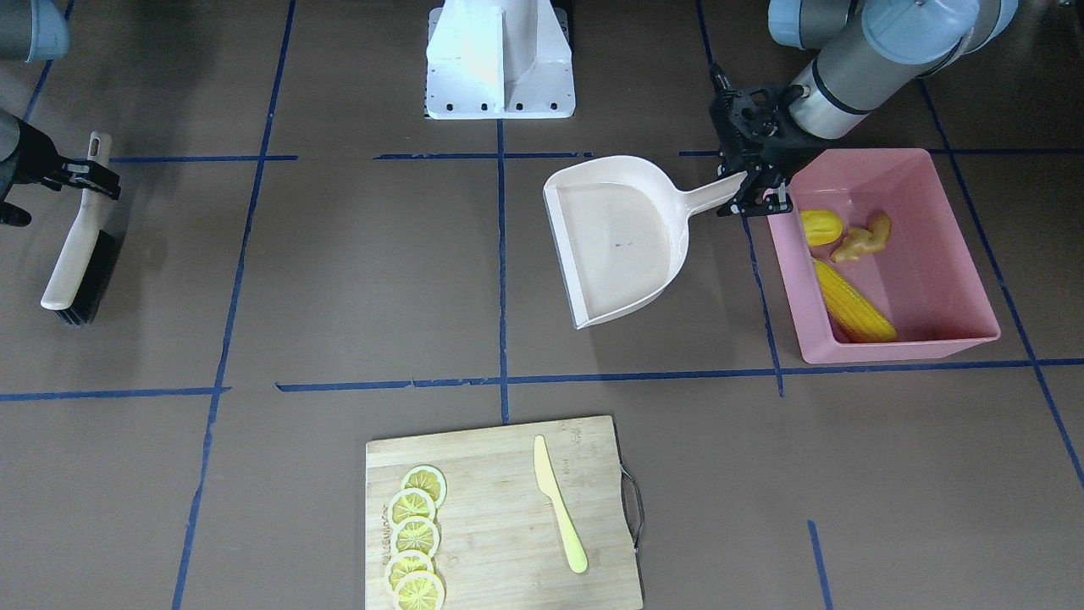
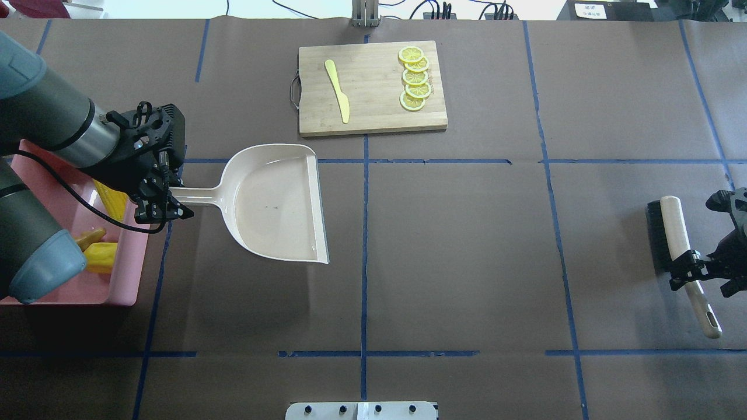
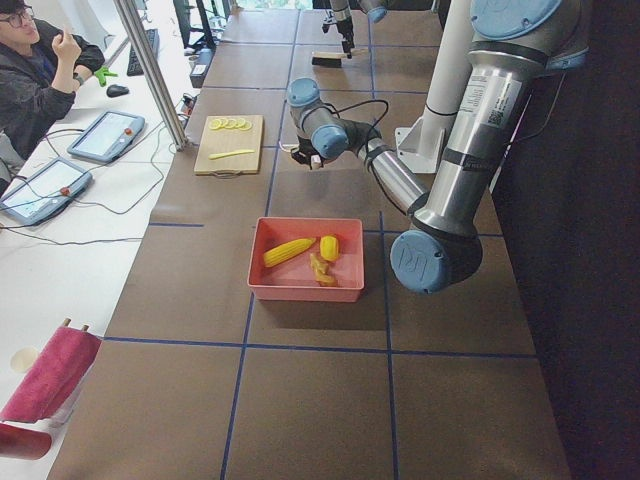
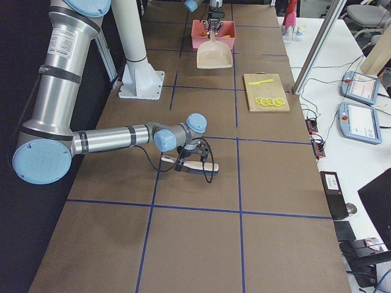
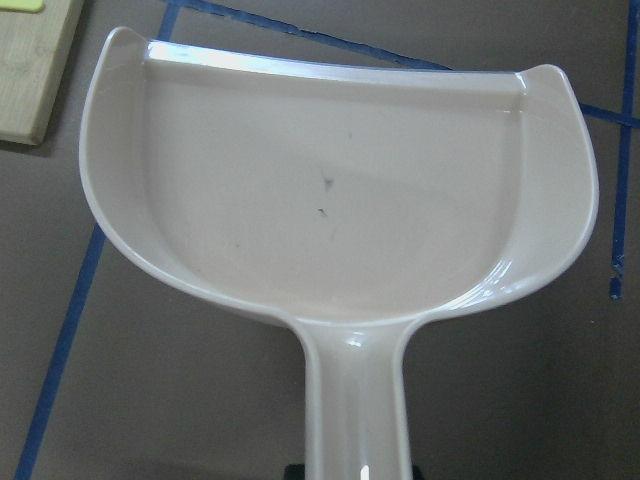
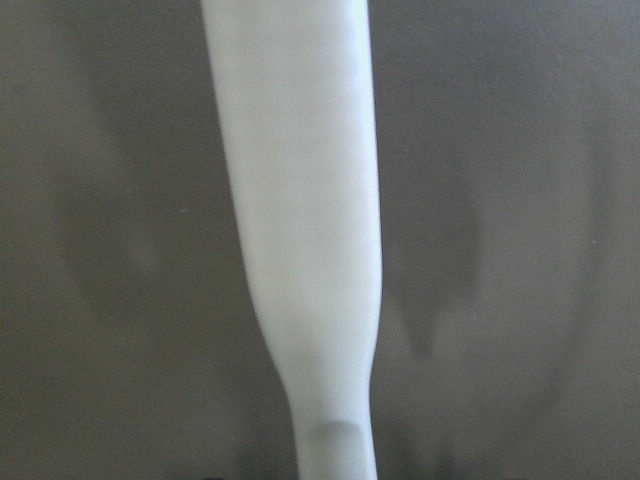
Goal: Sweep and dump trash into bin
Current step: 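Lower the cream dustpan onto the table beside the bin with the left gripper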
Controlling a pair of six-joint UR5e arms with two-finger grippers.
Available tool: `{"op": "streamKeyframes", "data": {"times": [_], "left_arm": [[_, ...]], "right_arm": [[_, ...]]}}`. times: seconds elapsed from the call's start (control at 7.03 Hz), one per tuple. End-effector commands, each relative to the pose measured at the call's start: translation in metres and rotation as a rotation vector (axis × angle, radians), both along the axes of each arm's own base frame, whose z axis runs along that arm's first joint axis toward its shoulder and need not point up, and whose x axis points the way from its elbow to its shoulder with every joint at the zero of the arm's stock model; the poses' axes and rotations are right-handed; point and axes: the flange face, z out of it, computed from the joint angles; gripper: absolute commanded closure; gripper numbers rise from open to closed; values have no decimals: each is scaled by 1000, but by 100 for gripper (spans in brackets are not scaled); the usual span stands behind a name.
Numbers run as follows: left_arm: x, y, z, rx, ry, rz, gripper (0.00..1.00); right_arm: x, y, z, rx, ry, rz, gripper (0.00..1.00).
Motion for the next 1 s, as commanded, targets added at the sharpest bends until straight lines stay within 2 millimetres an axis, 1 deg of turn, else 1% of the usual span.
{"op": "streamKeyframes", "data": {"times": [0.0,0.14,0.28,0.43,0.57,0.71,0.85], "left_arm": [[21,13,8,8,-8,53,100],[33,17,16,37,-7,94,100],[41,9,23,75,31,92,100],[59,2,38,112,90,89,100],[78,4,56,129,132,100,100],[89,4,68,140,161,102,100],[92,3,74,147,175,100,100]], "right_arm": [[0,-1,-4,7,-4,3,0],[2,-2,-6,18,2,10,0],[7,-6,-16,36,-9,25,0],[13,-9,-28,56,-22,43,0],[19,-11,-42,76,-38,59,0],[24,-13,-47,86,-43,71,0],[30,-15,-49,88,-46,87,0]]}}
